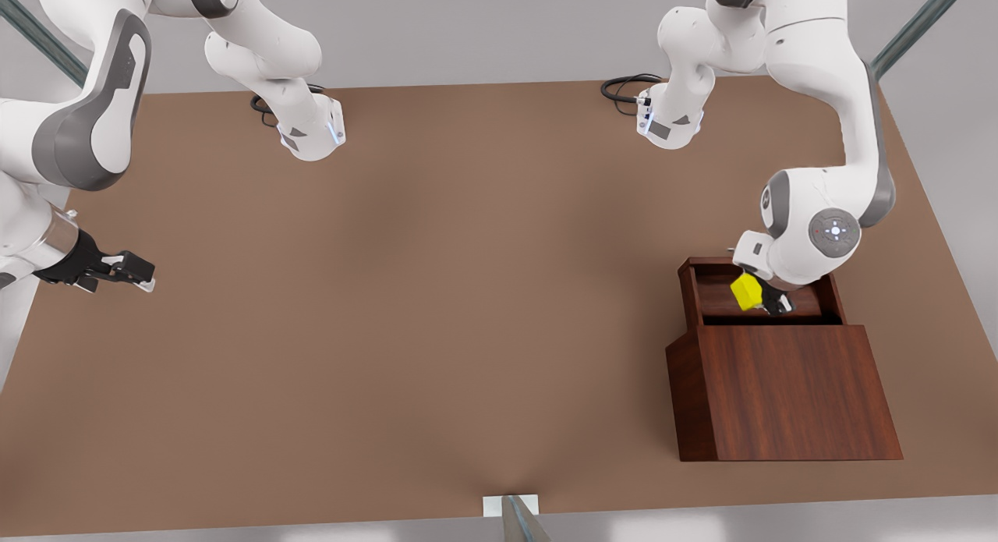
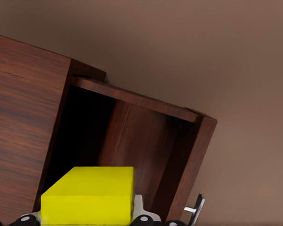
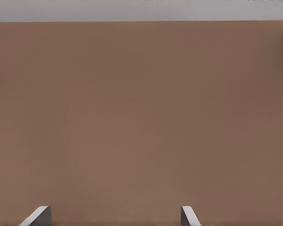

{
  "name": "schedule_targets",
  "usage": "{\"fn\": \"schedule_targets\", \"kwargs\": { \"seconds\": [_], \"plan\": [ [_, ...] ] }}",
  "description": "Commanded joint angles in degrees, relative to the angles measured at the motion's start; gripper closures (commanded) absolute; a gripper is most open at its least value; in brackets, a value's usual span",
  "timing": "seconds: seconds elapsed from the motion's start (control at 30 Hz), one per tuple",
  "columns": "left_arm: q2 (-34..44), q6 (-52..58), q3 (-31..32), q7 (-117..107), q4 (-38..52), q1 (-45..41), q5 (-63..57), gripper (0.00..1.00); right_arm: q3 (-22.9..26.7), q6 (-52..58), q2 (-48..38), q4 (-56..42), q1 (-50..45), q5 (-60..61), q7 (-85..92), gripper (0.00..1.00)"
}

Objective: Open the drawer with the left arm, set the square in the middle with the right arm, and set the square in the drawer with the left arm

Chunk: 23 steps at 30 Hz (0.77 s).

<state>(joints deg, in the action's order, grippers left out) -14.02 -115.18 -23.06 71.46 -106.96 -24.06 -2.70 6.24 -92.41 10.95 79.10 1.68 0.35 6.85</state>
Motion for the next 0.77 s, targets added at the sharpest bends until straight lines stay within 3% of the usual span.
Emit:
{"fn": "schedule_targets", "kwargs": {
  "seconds": [0.0,0.17,0.27,0.37,0.4,0.5,0.57,0.73],
  "plan": [
    [-0.1,0.0,-0.1,0.0,0.0,0.0,0.3,0.00,0.0,0.0,0.0,0.0,0.0,0.0,0.0,0.00],
    [0.4,3.6,-0.9,-3.9,0.2,-0.1,3.3,0.00,0.0,-0.1,0.0,0.0,0.0,0.0,0.0,0.00],
    [0.1,20.8,-0.9,-33.0,11.9,-0.3,3.5,0.00,0.0,-0.1,0.0,0.0,0.0,0.0,0.0,0.00],
    [-0.1,21.2,0.7,-52.8,17.6,-0.8,3.6,0.00,0.0,-0.1,0.0,0.0,-0.1,0.0,0.0,0.00],
    [-0.8,21.1,3.3,-57.9,20.1,0.5,3.5,0.00,0.0,-0.1,0.0,0.0,-0.1,-0.1,0.0,0.00],
    [-0.9,16.1,22.1,-74.7,24.3,16.0,1.4,0.00,0.0,-0.1,0.0,0.0,-0.1,-0.1,0.0,0.00],
    [-0.3,14.3,28.1,-76.0,24.3,20.9,-1.2,0.00,0.0,-0.1,0.0,0.0,-0.1,-0.1,0.0,0.00],
    [2.1,11.4,29.8,-75.2,23.5,22.0,-2.8,0.00,0.0,0.0,0.0,0.0,-0.1,-0.2,0.0,0.00]
  ]
}}
